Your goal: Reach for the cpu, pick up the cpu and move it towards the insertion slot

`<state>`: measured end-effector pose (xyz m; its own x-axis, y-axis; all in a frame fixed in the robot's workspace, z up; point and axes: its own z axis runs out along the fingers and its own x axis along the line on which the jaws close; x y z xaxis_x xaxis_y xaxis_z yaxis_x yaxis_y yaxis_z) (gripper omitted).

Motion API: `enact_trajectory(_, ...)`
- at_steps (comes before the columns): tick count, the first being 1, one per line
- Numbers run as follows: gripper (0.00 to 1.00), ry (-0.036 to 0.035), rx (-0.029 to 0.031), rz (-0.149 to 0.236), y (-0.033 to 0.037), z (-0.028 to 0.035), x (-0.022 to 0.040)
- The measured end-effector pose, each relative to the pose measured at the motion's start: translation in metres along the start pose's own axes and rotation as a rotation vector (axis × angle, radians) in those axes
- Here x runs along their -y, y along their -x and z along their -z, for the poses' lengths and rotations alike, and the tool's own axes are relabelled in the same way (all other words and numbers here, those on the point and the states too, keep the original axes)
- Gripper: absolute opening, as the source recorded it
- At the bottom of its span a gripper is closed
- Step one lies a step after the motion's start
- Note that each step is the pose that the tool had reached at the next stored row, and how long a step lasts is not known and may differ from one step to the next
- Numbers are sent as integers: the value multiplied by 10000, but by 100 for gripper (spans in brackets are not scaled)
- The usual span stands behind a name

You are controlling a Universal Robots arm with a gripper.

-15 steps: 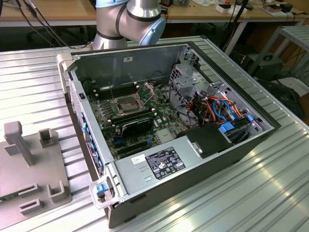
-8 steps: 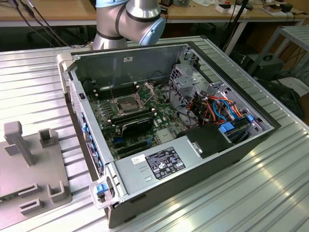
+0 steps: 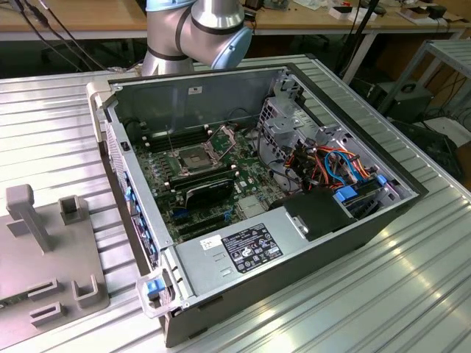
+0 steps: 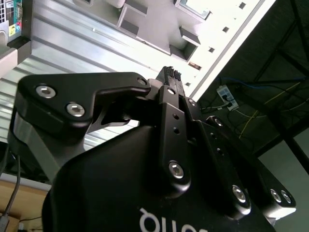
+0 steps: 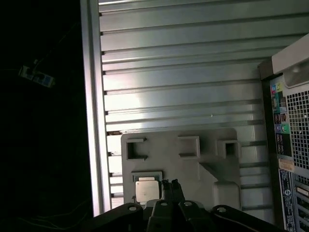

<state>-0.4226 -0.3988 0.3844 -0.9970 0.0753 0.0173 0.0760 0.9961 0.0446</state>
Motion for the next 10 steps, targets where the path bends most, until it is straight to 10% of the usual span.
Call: enact_trajectory(10,11,12,-1,0,-164,-61,95)
